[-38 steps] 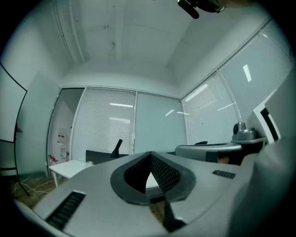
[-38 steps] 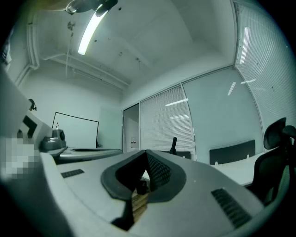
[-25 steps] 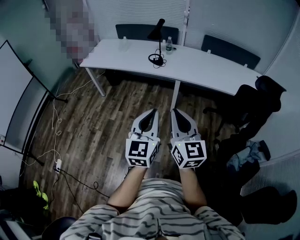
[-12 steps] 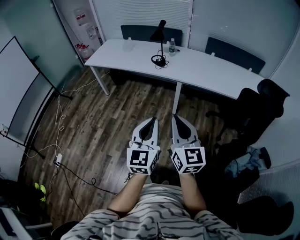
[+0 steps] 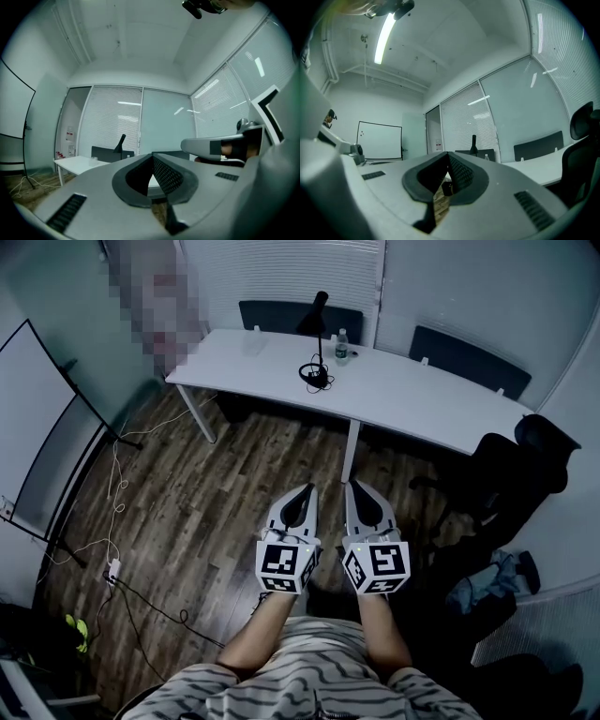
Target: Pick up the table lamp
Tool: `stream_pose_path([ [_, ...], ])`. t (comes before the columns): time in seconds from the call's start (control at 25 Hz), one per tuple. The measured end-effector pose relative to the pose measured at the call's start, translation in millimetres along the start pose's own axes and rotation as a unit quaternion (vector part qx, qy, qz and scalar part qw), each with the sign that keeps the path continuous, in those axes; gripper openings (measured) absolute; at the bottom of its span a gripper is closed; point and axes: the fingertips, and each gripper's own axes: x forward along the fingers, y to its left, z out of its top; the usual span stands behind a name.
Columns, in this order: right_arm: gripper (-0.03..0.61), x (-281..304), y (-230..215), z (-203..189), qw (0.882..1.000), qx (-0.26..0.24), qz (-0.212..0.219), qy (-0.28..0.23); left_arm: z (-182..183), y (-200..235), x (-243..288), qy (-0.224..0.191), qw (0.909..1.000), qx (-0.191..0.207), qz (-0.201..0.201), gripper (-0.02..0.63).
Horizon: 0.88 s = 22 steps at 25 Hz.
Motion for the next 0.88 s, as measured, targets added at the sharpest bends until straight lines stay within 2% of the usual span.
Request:
stream_pose_path([
  [0.36, 0.012, 84, -32, -3, 1.0, -0.006, -0.004, 0.0, -3, 46, 80, 0.0, 1.0, -0.002, 0.001, 0.008],
  [0.88, 0.012, 212, -60, 14, 0.999, -0.017, -0.026, -0.005, 27, 126, 190, -0.015, 0.9997, -0.005, -0.017, 0.008],
])
